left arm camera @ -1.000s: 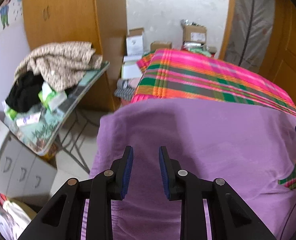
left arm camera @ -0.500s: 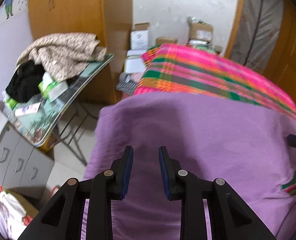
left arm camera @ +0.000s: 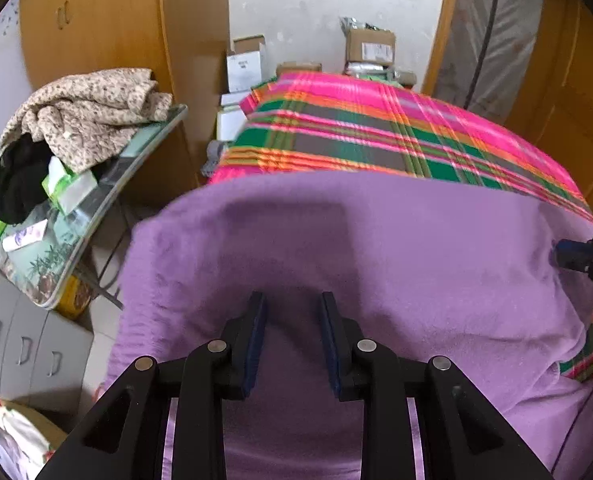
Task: Fold clothes
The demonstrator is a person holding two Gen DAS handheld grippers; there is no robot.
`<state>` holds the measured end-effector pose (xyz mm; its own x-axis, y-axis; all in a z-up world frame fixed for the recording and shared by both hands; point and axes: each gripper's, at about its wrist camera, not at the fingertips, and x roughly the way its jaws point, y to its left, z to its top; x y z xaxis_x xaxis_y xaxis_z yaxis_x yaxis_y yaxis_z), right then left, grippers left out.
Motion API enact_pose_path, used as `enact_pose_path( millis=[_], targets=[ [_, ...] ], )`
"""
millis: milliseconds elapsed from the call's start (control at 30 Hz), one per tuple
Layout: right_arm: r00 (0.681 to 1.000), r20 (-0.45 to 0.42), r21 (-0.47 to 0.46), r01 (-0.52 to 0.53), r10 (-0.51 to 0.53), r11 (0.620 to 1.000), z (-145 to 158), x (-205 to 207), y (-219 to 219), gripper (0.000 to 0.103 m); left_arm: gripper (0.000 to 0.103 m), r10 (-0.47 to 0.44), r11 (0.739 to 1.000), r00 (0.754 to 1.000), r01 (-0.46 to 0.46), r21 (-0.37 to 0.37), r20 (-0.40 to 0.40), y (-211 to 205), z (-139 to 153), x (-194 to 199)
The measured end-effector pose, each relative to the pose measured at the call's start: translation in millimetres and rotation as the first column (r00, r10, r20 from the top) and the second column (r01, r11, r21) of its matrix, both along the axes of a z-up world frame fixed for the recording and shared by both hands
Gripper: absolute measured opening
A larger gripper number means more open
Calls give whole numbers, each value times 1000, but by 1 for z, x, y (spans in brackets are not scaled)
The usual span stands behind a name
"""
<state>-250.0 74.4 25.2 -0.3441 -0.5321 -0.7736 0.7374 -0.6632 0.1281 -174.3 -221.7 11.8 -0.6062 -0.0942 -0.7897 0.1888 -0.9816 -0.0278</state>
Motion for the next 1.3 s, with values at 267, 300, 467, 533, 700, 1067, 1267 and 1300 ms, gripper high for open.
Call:
enact_pose_path(
  millis=[267,300,467,533,700,1067,1267,1300],
  targets=[
    [997,-68,-4,-24,24,1000,9,-22,1,26,29,104,993,994,-106,-44,-35,-51,14,-3],
    [996,-80,-1,-33,32,999,10,-23,1,27,34,109,993,993,-111,-50,-38,-56,14,-5],
    [993,-99,23,-70,71,997,11,-36,-5,36,49,111,992,993,-113,-60,-45,-77,13,-16],
    [992,-102,32,-76,79,997,10,-42,-7,37,53,96,994,995,-98,-52,-35,-83,10,-21],
    [992,-87,41,-82,86,996,1,-59,-12,37,55,59,997,998,-59,-54,-11,-87,-3,-33],
    [993,-32,57,-116,118,992,-21,-84,-16,38,60,41,999,999,-41,31,14,-102,-18,-47],
    [990,-21,85,-139,141,987,-21,-83,-19,35,48,24,997,1000,-24,73,14,-101,-17,-48],
    [988,-20,89,-149,151,985,-21,-81,-21,24,39,14,997,1000,-15,79,10,-99,-17,-48]
  ],
)
